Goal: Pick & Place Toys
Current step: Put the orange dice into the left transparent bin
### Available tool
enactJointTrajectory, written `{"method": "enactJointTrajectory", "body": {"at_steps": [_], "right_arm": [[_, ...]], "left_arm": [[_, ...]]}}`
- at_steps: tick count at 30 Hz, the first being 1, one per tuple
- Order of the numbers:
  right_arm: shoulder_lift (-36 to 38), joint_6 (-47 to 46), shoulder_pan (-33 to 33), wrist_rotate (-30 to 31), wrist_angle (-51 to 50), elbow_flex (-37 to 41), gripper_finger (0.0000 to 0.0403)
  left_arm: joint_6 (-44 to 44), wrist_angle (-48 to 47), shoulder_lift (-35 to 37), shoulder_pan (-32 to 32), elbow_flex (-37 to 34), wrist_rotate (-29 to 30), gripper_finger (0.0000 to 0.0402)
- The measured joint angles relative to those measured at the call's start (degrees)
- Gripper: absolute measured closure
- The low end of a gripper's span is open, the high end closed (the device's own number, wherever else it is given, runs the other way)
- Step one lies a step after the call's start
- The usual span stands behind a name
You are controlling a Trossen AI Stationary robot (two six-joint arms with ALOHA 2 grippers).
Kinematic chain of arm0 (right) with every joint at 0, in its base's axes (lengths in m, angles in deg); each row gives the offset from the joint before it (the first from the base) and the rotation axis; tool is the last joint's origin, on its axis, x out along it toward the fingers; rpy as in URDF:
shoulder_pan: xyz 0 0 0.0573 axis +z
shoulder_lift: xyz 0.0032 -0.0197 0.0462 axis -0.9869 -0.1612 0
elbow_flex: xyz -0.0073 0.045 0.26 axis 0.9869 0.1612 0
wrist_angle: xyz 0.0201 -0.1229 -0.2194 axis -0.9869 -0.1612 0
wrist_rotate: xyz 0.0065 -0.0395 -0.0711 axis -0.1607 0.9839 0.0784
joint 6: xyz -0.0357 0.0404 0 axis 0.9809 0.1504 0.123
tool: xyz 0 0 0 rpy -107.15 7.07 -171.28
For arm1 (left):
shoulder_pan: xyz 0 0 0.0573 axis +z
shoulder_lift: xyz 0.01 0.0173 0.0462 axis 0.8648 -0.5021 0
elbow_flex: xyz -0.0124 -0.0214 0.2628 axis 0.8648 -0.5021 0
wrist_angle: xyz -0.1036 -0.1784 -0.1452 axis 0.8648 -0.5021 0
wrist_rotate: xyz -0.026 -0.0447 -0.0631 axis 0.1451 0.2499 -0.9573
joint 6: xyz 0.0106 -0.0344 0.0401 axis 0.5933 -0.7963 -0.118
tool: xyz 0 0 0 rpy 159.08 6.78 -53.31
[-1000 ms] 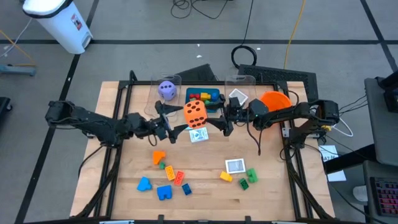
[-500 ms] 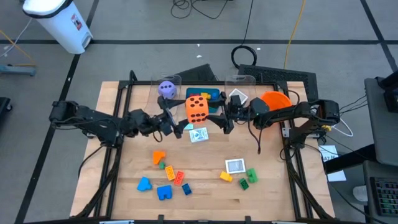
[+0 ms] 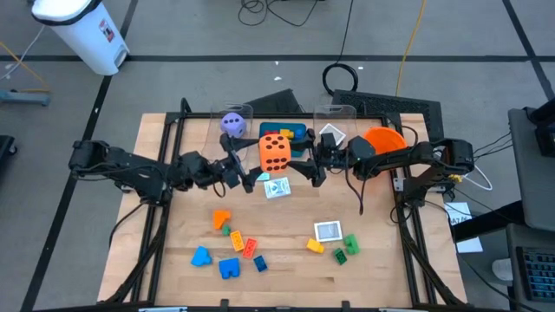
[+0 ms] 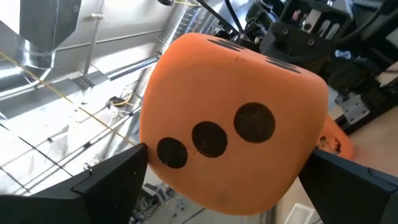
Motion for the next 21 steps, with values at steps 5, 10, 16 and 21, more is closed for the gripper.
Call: {"method": "enactJointTrajectory", "body": {"at_steps": [5, 10, 16, 21], "right_arm": [[0.0, -0.64, 0.03, -0.16, -0.57, 0.01, 0.0112], [0.0, -0.65, 0.03, -0.21, -0.71, 0.0, 0.0112], [-0.04, -1.89, 0.01, -1.42, -0.87, 0.02, 0.0112], [-0.04, -1.86, 0.01, -1.53, -0.88, 0.02, 0.0112]], "left_arm": [[-2.55, -0.08, 0.01, 0.04, 0.02, -1.86, 0.0002], [-3.34, -0.14, 0.01, 0.02, 0.01, -1.66, 0.0002], [-5.37, -0.15, 0.0, 0.0, 0.01, -1.83, 0.0002], [-5.79, -0.45, 0.01, 0.0, 0.01, -1.47, 0.0002]]}}
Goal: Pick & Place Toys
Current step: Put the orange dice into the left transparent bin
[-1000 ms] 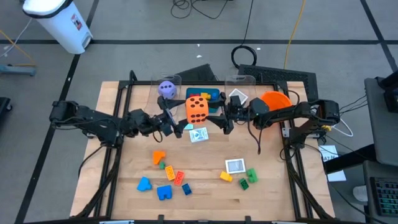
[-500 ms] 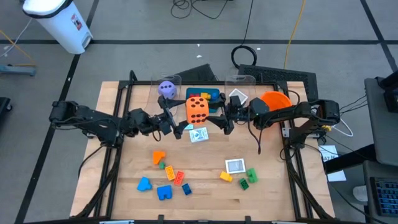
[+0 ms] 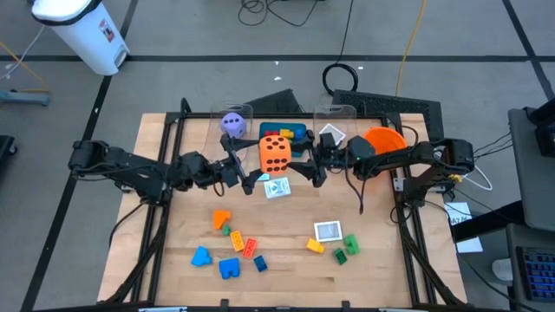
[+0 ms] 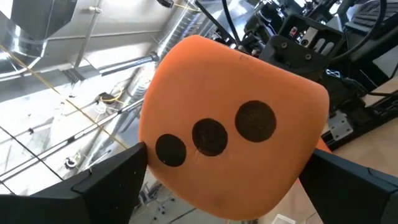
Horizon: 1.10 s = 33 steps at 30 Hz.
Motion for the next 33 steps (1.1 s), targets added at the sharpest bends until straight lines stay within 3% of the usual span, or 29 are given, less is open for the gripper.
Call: {"method": "enactJointTrajectory", "body": {"at_steps": [6, 33], "right_arm": [[-0.11, 0.03, -0.07, 0.17, -0.47, 0.04, 0.0112], [-0.07, -1.16, -0.02, 0.04, -0.52, 0.04, 0.0112]], "left_arm": [[-0.23, -2.78, 0.08, -0.02, 0.03, 2.95, 0.0002], [-2.71, -2.89, -0.75, 0.0, 0.05, 2.5, 0.0002]]}}
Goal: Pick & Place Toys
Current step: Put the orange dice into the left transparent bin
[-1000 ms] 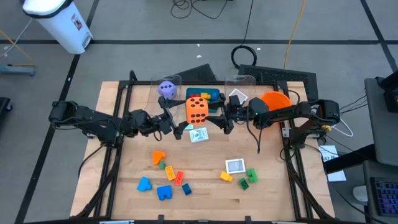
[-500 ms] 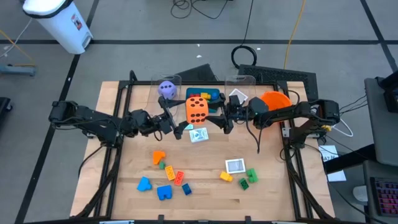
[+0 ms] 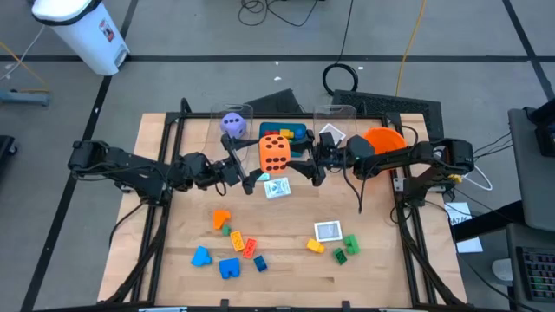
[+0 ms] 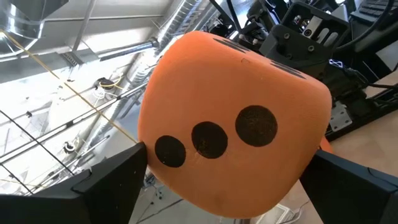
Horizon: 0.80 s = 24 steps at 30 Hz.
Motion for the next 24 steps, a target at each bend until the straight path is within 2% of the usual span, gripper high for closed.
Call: {"method": "enactJointTrajectory", "body": {"at_steps": [8, 18, 24], "right_arm": [[0.0, 0.02, 0.0, 0.13, 0.16, 0.0, 0.0112], [0.22, -0.21, -0.01, 0.44, 0.93, 0.0, 0.0112], [0.16, -0.52, -0.04, 0.5, 1.21, 0.0, 0.0112]], "left_arm": [[0.91, 0.37, 0.0, 0.95, 0.17, -0.44, 0.0007], [-0.02, 0.42, -2.29, 1.96, 2.0, -3.1, 0.0107], [-0.04, 0.78, -3.58, 1.97, 2.62, -3.13, 0.012]]}}
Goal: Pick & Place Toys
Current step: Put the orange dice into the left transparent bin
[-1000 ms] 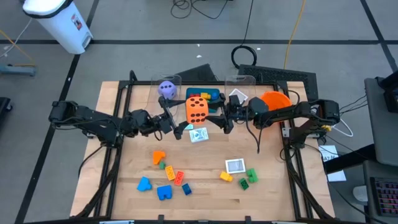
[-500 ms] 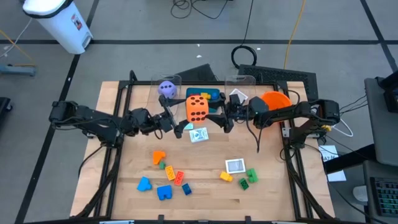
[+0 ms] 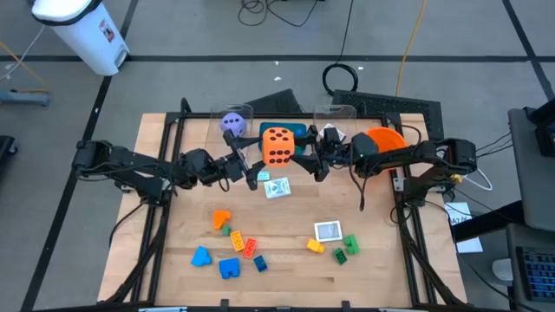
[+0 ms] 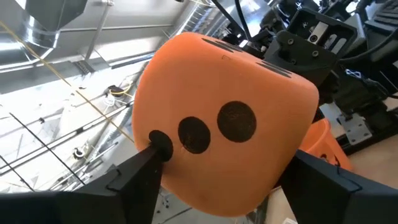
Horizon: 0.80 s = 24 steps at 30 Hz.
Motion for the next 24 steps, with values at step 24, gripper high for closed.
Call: {"method": "enactJointTrajectory", "body": {"at_steps": [24], "right_arm": [[-0.12, -0.25, 0.04, 1.17, -0.13, -0.02, 0.0112]], "left_arm": [[-0.42, 1.59, -0.17, -1.86, 0.0, 3.69, 0.0229]]}}
